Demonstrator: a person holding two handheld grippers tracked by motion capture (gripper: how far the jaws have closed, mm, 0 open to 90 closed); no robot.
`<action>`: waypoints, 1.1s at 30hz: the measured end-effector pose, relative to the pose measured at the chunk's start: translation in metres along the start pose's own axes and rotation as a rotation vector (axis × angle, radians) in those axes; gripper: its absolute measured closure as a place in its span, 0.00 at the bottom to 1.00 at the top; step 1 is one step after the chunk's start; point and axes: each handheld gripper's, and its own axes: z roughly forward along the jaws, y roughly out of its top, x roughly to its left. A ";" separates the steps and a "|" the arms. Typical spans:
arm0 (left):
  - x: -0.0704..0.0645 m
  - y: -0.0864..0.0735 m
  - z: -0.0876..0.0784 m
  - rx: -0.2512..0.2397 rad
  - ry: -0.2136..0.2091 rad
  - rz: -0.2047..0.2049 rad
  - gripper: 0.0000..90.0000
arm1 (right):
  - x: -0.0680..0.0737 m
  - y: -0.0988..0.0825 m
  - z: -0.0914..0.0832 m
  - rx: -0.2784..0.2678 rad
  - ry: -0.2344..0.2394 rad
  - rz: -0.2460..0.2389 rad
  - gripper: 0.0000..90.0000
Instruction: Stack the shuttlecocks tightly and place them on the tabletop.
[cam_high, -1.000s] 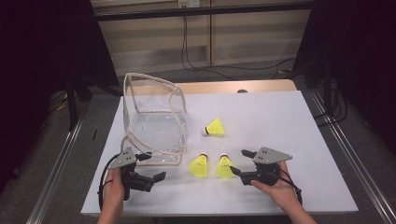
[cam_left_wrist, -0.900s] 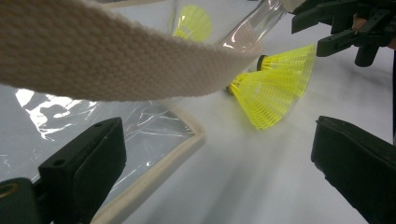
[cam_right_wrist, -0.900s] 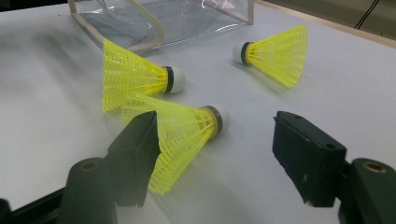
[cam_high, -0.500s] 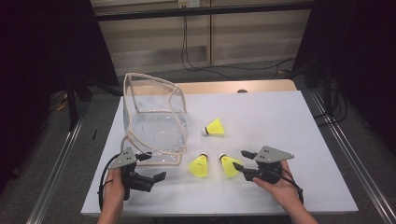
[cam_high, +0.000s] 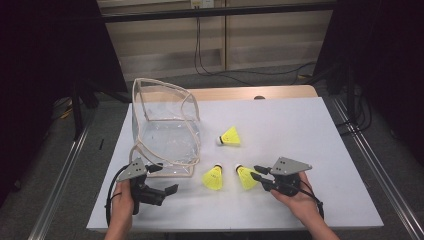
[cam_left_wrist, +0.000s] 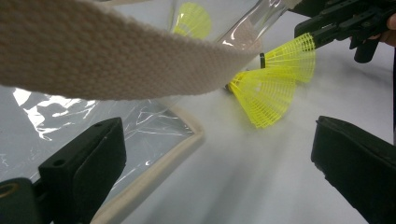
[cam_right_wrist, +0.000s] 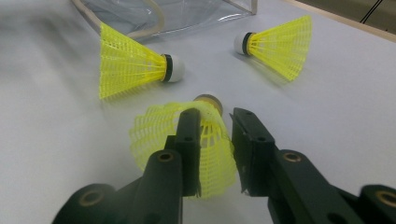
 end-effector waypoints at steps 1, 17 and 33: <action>0.000 0.000 0.000 -0.002 -0.001 0.000 0.04 | 0.000 0.000 0.000 0.004 -0.001 0.001 0.84; 0.001 0.000 -0.001 -0.005 0.000 0.000 0.04 | -0.004 0.000 -0.001 0.026 -0.009 -0.016 1.00; 0.001 0.000 -0.001 -0.004 0.001 0.002 0.04 | -0.014 0.009 -0.013 -0.030 -0.027 -0.005 1.00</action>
